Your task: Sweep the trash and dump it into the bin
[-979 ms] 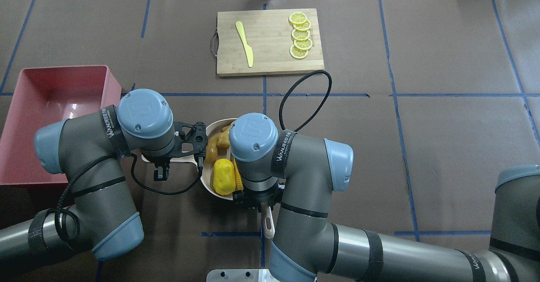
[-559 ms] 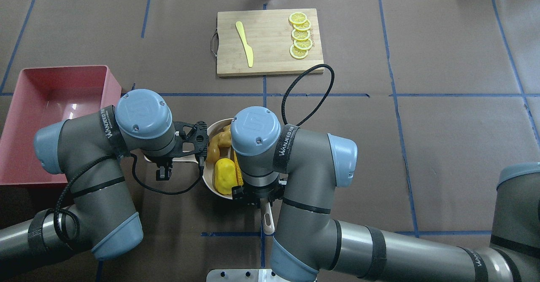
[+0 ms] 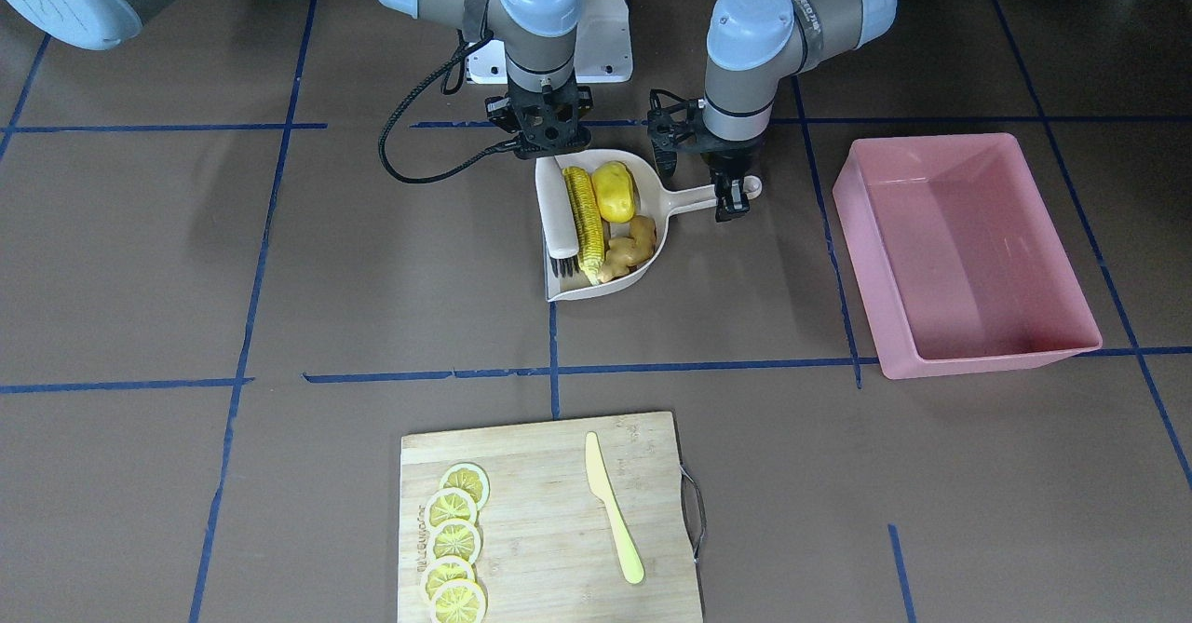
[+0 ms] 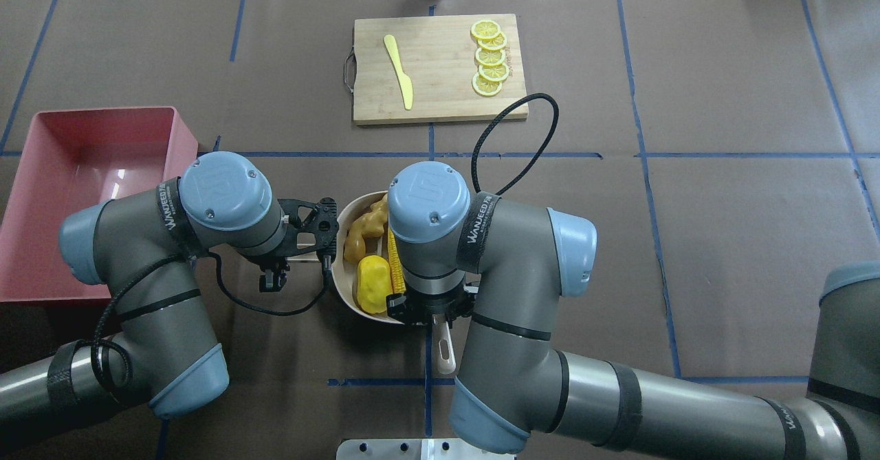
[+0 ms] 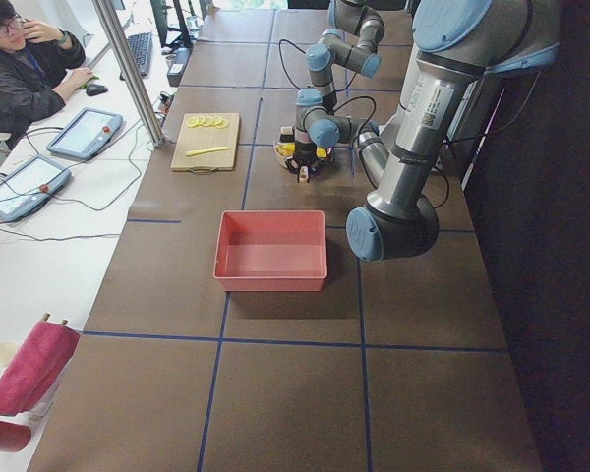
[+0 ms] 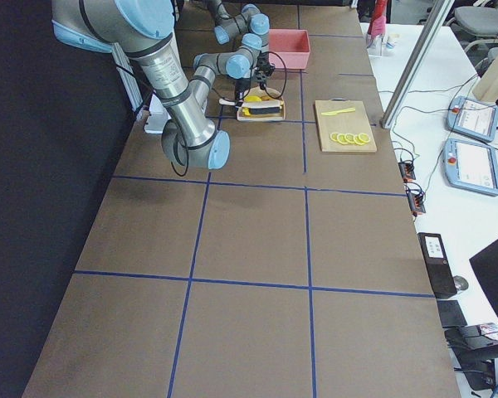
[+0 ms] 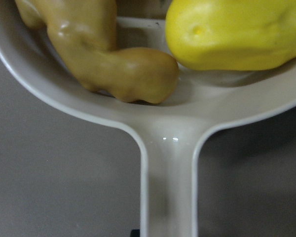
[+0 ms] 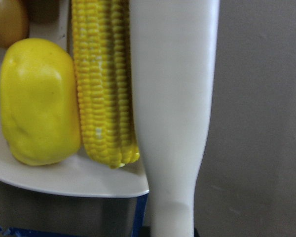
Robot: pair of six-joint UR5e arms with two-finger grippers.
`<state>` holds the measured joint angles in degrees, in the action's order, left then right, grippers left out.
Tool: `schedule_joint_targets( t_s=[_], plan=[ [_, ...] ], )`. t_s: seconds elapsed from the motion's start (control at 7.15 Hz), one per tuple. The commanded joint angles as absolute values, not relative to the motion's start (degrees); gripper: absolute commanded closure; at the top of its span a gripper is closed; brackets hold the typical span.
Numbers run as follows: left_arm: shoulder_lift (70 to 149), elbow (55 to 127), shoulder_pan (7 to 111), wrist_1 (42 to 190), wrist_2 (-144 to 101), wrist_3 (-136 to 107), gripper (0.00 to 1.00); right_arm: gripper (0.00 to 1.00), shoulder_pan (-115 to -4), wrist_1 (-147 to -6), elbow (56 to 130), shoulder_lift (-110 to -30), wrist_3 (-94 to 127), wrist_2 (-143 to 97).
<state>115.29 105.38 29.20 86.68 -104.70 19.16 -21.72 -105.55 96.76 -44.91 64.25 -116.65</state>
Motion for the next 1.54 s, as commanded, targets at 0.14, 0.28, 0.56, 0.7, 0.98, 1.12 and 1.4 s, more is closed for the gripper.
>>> schedule_joint_targets(
  t_s=[0.14,0.28,0.56,0.7,0.98,1.12,1.4],
  plan=[
    [114.8,104.4,29.4,88.2,-104.8,19.3,0.97,1.0,-23.2,-106.7,102.0,-48.3,64.2,-116.9],
    [113.7,103.4,29.4,91.5,-104.8,19.2,0.97,1.0,-24.3,-108.5,104.1,-48.5,64.0,-117.0],
    [113.1,101.9,29.6,95.6,-110.5,19.2,0.98,1.0,-25.8,-110.5,107.7,-50.5,63.3,-117.1],
    [113.1,101.9,29.8,95.6,-110.7,19.2,0.99,1.0,-26.8,-110.5,109.2,-52.3,63.2,-117.1],
    [113.1,101.9,31.0,96.8,-115.4,18.3,1.0,1.0,-29.6,-110.6,113.7,-56.8,62.0,-117.2],
    [113.1,101.9,31.6,96.9,-116.4,18.3,1.0,1.0,-30.9,-110.7,114.7,-57.8,61.5,-117.2],
    [112.7,101.8,33.4,99.4,-120.3,18.5,1.0,1.0,-32.2,-110.8,114.8,-58.4,60.2,-117.2]
  ],
)
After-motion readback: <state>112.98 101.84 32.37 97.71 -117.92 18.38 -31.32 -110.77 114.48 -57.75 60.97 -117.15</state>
